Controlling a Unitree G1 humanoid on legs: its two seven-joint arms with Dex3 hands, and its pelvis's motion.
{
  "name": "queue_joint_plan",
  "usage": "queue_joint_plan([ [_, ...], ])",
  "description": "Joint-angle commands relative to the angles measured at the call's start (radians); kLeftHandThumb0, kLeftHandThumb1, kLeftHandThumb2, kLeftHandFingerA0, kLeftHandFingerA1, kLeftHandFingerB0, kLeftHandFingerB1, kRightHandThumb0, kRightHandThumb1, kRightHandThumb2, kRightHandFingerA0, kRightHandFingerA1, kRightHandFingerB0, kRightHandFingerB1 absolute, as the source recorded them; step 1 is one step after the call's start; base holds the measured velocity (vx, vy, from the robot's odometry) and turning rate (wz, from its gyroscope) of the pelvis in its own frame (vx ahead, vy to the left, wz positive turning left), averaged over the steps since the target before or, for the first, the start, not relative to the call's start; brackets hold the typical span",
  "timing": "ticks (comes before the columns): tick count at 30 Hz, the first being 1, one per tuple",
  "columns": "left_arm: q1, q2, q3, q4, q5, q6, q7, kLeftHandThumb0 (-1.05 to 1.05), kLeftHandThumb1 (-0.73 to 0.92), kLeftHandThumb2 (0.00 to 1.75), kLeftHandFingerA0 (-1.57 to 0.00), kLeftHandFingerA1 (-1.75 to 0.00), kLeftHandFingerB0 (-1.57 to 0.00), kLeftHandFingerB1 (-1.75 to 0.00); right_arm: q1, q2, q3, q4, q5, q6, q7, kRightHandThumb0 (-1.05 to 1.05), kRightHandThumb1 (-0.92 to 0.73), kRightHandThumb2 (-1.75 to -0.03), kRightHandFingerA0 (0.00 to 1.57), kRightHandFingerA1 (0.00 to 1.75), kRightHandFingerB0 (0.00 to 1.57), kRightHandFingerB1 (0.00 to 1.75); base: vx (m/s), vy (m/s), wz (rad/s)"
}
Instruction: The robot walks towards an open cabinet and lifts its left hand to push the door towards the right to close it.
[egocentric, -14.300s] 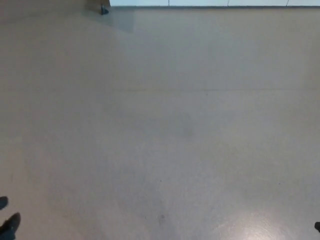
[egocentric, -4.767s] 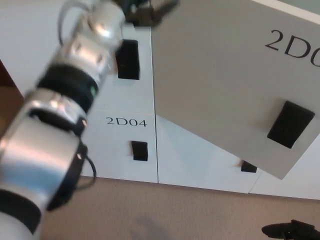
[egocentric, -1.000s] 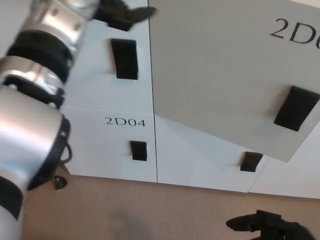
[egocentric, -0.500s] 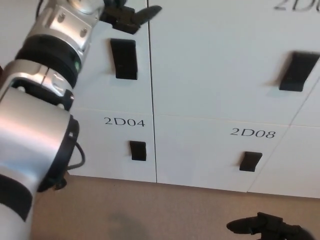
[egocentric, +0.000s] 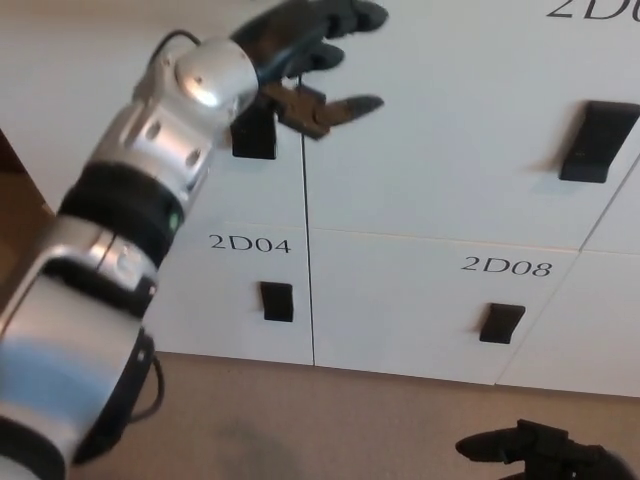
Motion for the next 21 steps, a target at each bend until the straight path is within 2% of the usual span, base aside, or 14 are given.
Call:
queue_joint_plan([
  [1, 0.653, 0.275, 0.017, -0.873, -0.091, -0.081, -0.187, -0.62, 0.69, 0.62, -0.23, -0.30, -0.20, -0.28, -0.039, -0.063, -0.071, 0.037, 0.050, 0.090, 0.040, -0.34, -0.72, -0.64, 0.85, 0.56, 0.71, 0.55, 0.00, 0.000, 0.00],
  [3, 0.692, 0.289, 0.030, -0.910, -0.095, -0.083, -0.183, -0.62, 0.69, 0.62, -0.23, -0.30, -0.20, -0.28, -0.039, -0.068, -0.077, 0.034, 0.055, 0.099, 0.045, -0.34, -0.72, -0.64, 0.85, 0.56, 0.71, 0.55, 0.00, 0.000, 0.00],
  [4, 0.831, 0.324, 0.104, -1.008, -0.123, -0.094, -0.178, -0.61, 0.66, 0.60, -0.33, -0.32, -0.31, -0.30, -0.053, -0.079, -0.086, 0.042, 0.055, 0.107, 0.049, -0.33, -0.73, -0.61, 0.84, 0.56, 0.71, 0.54, 0.00, 0.000, 0.00],
  [5, 1.051, 0.354, 0.244, -1.121, -0.188, -0.135, -0.182, -0.63, 0.52, 0.87, -0.30, -0.48, -0.24, -0.45, -0.100, -0.089, -0.101, 0.089, 0.050, 0.100, 0.043, -0.37, -0.68, -0.65, 0.83, 0.57, 0.70, 0.55, 0.00, 0.000, 0.00],
  [6, 1.051, 0.354, 0.244, -1.121, -0.188, -0.135, -0.182, -0.63, 0.52, 0.87, -0.30, -0.48, -0.24, -0.45, -0.100, -0.089, -0.101, 0.089, 0.050, 0.100, 0.043, -0.37, -0.68, -0.65, 0.83, 0.57, 0.70, 0.55, 0.00, 0.000, 0.00],
  [7, 1.218, 0.348, 0.379, -1.137, -0.248, -0.200, -0.194, -0.65, 0.53, 0.89, -0.34, -0.50, -0.26, -0.45, -0.175, -0.089, -0.114, 0.150, 0.050, 0.109, 0.031, -0.38, -0.70, -0.63, 0.79, 0.53, 0.69, 0.52, 0.00, 0.000, 0.00],
  [8, 1.274, 0.341, 0.431, -1.128, -0.267, -0.225, -0.198, -0.65, 0.53, 0.89, -0.34, -0.50, -0.26, -0.45, -0.208, -0.087, -0.118, 0.169, 0.051, 0.123, 0.026, -0.38, -0.70, -0.63, 0.79, 0.53, 0.69, 0.52, 0.00, 0.000, 0.00],
  [11, 1.343, 0.324, 0.509, -1.071, -0.276, -0.234, -0.184, -0.68, 0.54, 0.90, -0.41, -0.52, -0.28, -0.44, -0.287, -0.082, -0.124, 0.215, 0.048, 0.159, 0.015, -0.40, -0.72, -0.63, 0.76, 0.51, 0.68, 0.51, 0.00, 0.000, 0.00],
  [12, 1.355, 0.314, 0.523, -1.004, -0.271, -0.252, -0.162, -0.58, 0.50, 0.90, -0.42, -0.55, -0.27, -0.47, -0.324, -0.082, -0.127, 0.249, 0.042, 0.171, 0.004, -0.38, -0.73, -0.61, 0.75, 0.50, 0.68, 0.50, 0.00, 0.000, 0.00],
  [14, 1.363, 0.307, 0.531, -0.958, -0.267, -0.264, -0.146, -0.58, 0.50, 0.90, -0.42, -0.55, -0.27, -0.47, -0.348, -0.083, -0.130, 0.273, 0.037, 0.178, -0.003, -0.38, -0.73, -0.61, 0.75, 0.50, 0.68, 0.50, 0.00, 0.000, 0.00],
  [15, 1.369, 0.299, 0.537, -0.873, -0.246, -0.279, -0.104, -0.53, 0.64, 0.59, -0.50, -0.40, -0.43, -0.37, -0.383, -0.076, -0.133, 0.322, 0.034, 0.186, -0.019, -0.39, -0.73, -0.61, 0.75, 0.51, 0.66, 0.49, 0.00, 0.000, 0.00],
  [19, 1.373, 0.289, 0.525, -0.579, -0.143, -0.295, 0.071, -0.46, 0.65, 0.59, -0.53, -0.40, -0.44, -0.37, -0.453, -0.049, -0.143, 0.504, 0.029, 0.189, -0.068, -0.37, -0.74, -0.61, 0.74, 0.52, 0.63, 0.48, 0.00, 0.000, 0.00],
  [21, 1.364, 0.288, 0.521, -0.513, -0.130, -0.295, 0.101, -0.46, 0.65, 0.59, -0.53, -0.40, -0.44, -0.37, -0.457, -0.044, -0.143, 0.537, 0.023, 0.186, -0.079, -0.37, -0.74, -0.61, 0.74, 0.52, 0.63, 0.48, 0.00, 0.000, 0.00],
])
